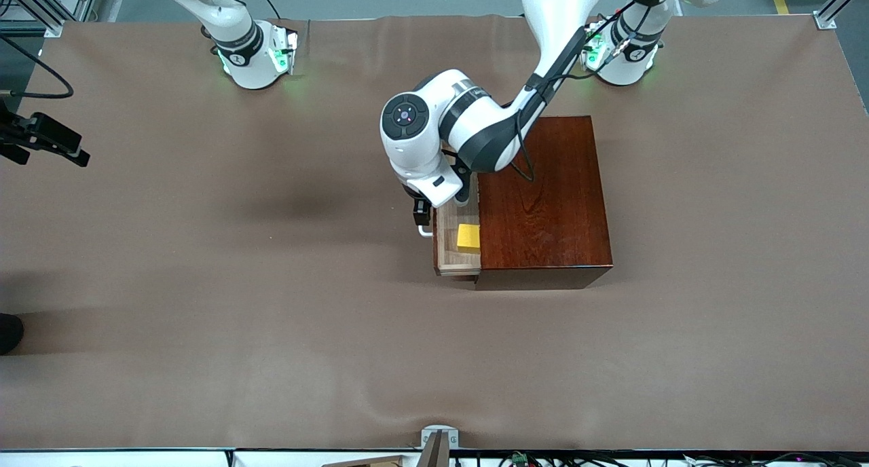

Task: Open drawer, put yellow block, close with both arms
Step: 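Push the drawer into the box with the left gripper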

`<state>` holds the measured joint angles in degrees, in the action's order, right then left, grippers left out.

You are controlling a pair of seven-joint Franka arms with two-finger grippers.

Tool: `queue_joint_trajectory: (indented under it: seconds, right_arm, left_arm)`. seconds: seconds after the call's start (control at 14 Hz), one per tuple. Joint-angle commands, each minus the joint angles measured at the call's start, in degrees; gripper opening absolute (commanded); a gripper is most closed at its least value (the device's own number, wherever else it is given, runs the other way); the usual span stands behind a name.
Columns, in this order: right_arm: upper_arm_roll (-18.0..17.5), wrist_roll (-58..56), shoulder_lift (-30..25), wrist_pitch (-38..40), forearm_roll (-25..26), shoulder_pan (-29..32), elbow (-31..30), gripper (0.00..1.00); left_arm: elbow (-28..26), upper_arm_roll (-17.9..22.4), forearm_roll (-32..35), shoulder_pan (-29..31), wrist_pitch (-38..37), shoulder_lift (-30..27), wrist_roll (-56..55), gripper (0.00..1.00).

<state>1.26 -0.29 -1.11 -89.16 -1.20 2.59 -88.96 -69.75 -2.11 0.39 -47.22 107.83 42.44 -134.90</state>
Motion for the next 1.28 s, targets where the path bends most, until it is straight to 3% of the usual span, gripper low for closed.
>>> queue_joint_trajectory:
  seconds: [0.0,1.21]
  right_arm:
    - [-0.91,-0.5,-0.65,0.92,-0.29,1.1,0.02,1.0]
    - [-0.91,-0.42,-0.47,1.01,-0.29,1.1,0.11,1.0]
  left_arm:
    - [-0.91,3.07,2.07,0.37,-4.03,-0.34,2.1,1.0]
    - [-0.91,10.9,2.07,0.63,-12.73,-0.43,2.1,1.0]
